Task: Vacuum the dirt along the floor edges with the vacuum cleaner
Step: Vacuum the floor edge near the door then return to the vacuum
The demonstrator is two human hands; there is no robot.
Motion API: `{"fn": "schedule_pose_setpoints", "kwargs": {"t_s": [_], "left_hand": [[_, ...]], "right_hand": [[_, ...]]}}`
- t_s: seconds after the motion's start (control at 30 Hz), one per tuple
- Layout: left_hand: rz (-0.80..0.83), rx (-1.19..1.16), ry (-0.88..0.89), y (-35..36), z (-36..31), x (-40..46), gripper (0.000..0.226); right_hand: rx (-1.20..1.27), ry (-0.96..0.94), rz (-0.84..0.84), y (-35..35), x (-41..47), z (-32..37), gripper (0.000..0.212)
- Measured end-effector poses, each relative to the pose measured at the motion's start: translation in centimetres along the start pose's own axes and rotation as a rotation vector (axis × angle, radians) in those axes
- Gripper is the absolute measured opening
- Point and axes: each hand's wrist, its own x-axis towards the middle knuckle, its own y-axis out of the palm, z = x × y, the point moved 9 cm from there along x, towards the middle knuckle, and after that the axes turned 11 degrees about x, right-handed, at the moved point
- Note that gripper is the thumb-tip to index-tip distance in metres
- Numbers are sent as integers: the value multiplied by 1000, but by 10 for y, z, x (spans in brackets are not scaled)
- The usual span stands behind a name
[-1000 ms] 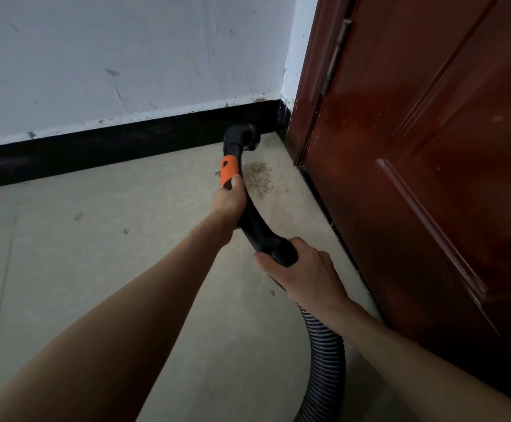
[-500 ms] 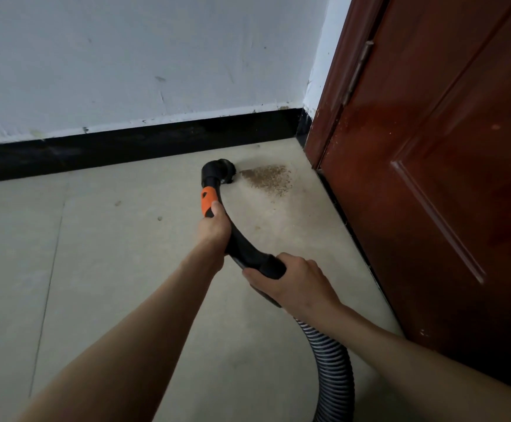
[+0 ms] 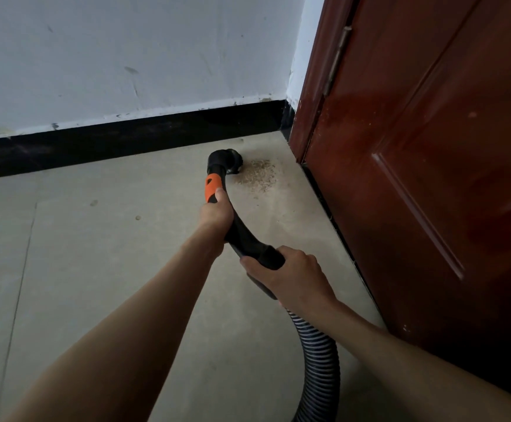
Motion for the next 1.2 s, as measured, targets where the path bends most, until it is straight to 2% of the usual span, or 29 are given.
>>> {"fn": "schedule_pose_setpoints", "kwargs": {"t_s": [0.23, 0.37, 1.03, 1.2], "left_hand": [[25, 68, 44, 24, -14, -3, 52], [27, 99, 79, 37, -23, -3, 37], [94, 217, 212, 94, -52, 5, 40], [64, 172, 206, 93, -57, 18, 44]], "right_hand": [[67, 22, -50, -14, 4, -15, 55], [90, 34, -70, -22, 5, -21, 55], [163, 95, -178, -48, 15, -50, 55], [167, 91, -160, -46, 32, -49, 55]]}}
